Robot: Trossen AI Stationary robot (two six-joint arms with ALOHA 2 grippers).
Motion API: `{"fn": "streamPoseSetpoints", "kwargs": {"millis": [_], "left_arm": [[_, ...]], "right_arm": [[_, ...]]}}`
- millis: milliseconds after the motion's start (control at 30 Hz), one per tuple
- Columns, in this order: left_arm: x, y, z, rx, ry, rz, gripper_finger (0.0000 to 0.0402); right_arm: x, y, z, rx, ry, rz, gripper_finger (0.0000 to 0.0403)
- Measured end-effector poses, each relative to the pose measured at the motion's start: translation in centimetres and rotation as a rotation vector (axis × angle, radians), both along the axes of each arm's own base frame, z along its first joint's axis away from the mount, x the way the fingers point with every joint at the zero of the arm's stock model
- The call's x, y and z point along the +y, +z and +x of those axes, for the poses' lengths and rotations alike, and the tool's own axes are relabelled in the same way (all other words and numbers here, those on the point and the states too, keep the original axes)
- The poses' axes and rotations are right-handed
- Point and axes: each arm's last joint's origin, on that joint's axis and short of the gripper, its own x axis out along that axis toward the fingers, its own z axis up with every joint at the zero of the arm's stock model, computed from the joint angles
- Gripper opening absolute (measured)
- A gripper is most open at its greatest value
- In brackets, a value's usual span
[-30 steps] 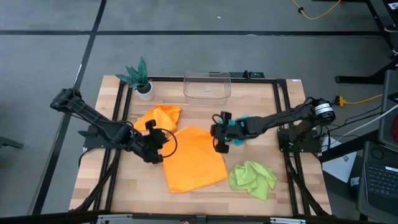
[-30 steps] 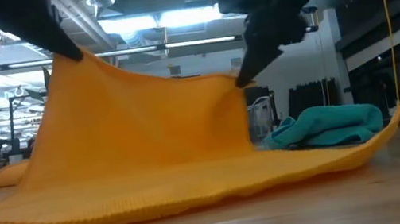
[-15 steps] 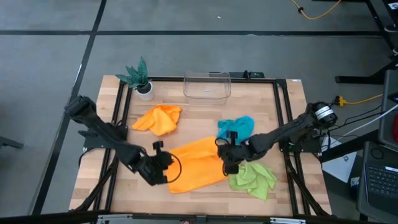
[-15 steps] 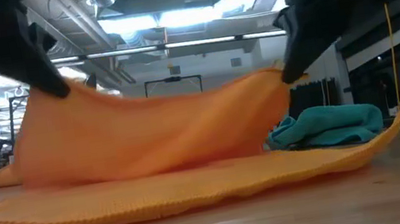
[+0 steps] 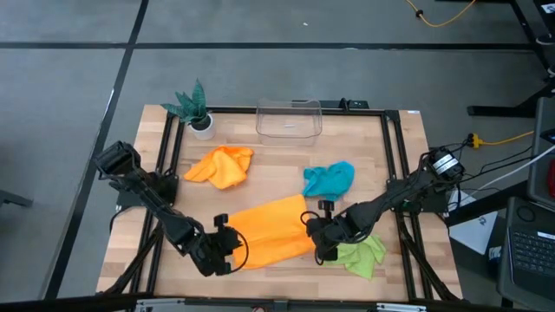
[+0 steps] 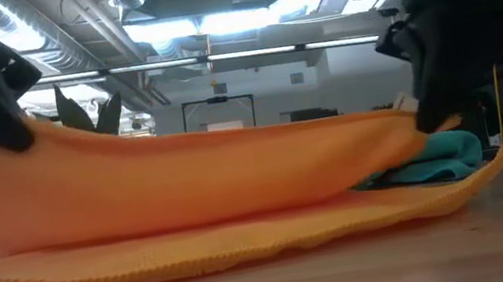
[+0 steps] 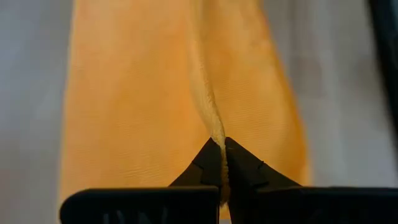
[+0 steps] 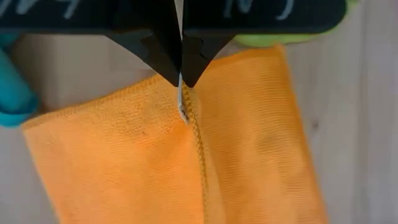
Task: Fold microfiber towels
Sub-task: Fold the bottom orange microfiber towel
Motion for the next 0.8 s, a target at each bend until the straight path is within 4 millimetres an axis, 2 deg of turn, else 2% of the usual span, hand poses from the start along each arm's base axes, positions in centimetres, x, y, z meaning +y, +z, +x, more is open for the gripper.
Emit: {"fn": "streamPoseSetpoints", "kwargs": {"millis": [133, 267, 567, 700, 800], "left_arm": [[-0.5, 0.2, 0.1, -0.009, -0.026, -0.057, 0.0000], [-0.6, 0.2, 0.2, -0.005, -0.021, -0.106, 0.0009], [-1.1, 0.3, 0.2, 0.031, -0.037, -0.238, 0.0082], [-1.7, 0.7, 0.3, -0.013, -0.080, -0.263, 0.0109], [-1.9, 1.5, 0.7, -0.060, -0.098, -0.308, 0.0115]], "right_arm": [[0.6, 0.0, -0.2, -0.009, -0.012, 0.026, 0.0006], [0.8, 0.0, -0.2, -0.008, -0.029, 0.065, 0.0038], [1.2, 0.0, -0.3, 0.054, 0.032, 0.185, 0.0125], [1.3, 0.0, -0.3, 0.073, 0.050, 0.214, 0.0138], [1.3, 0.0, -0.3, 0.072, 0.050, 0.214, 0.0139]]}}
